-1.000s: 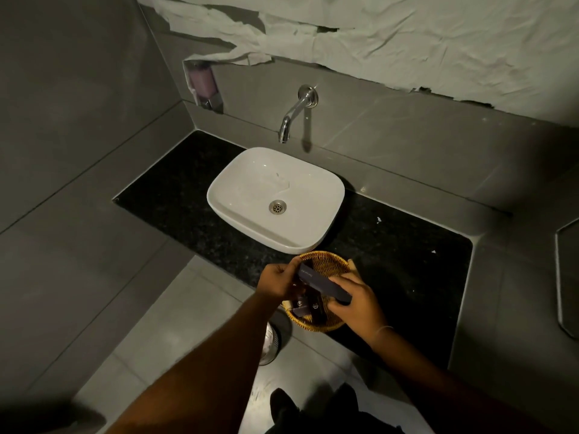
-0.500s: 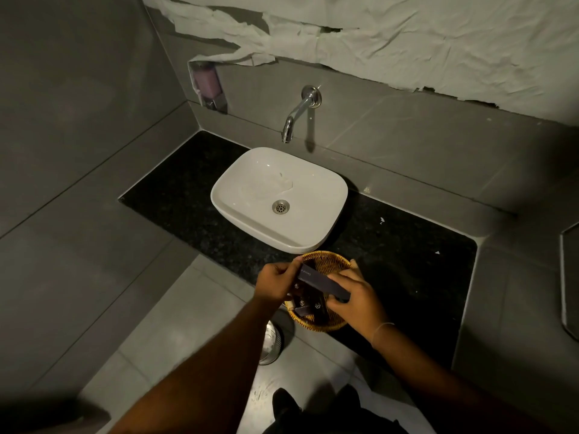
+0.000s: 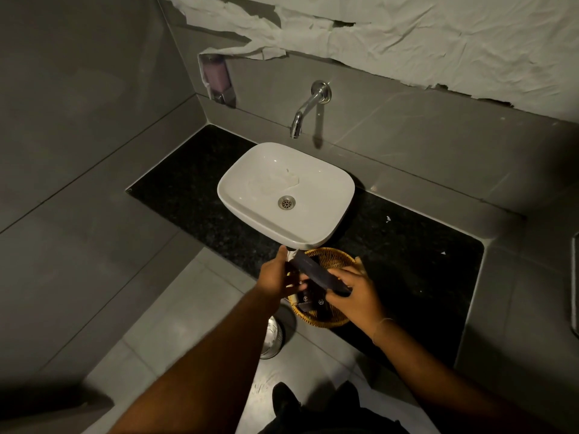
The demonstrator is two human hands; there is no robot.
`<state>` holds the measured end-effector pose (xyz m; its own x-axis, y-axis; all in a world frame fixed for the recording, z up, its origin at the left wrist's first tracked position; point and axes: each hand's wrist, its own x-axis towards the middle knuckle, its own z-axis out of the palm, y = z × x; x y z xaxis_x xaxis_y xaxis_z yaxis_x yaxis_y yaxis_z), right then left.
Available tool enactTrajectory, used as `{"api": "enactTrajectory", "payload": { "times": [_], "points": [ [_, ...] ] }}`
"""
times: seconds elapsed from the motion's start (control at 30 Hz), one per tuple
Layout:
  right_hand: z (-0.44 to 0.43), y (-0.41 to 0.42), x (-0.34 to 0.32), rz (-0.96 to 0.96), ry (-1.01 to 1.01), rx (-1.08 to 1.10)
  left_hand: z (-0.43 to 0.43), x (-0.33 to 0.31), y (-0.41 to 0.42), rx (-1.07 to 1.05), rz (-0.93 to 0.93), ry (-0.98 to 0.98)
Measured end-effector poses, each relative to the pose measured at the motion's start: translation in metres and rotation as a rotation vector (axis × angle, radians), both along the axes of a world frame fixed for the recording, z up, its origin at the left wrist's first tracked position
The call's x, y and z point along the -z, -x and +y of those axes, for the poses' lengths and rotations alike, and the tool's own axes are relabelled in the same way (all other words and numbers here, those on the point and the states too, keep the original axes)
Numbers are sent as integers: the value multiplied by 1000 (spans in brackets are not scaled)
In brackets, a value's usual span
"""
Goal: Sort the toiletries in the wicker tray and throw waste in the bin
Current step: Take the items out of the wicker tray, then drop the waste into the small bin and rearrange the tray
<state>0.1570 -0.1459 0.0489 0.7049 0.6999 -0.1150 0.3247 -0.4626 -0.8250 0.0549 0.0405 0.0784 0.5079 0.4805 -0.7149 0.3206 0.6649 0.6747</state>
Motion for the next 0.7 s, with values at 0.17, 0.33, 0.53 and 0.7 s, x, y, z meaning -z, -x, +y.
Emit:
{"api": "enactTrajectory", "payload": {
  "times": [0.17,0.33,0.53,0.7],
  "points": [
    [16,7,-12,320,-115,96,-9,-17,-7,251,-125,-1],
    [20,-6,-21,594,-146,114,-18,-13,-17,368,-290,-433],
    [16,-47,-40,801,-236,294,-13,-29,-21,608,-168,-634],
    [24,-53,-42,1027,-155,276,-9,-80,-39,1165,165,-1055]
  ]
}}
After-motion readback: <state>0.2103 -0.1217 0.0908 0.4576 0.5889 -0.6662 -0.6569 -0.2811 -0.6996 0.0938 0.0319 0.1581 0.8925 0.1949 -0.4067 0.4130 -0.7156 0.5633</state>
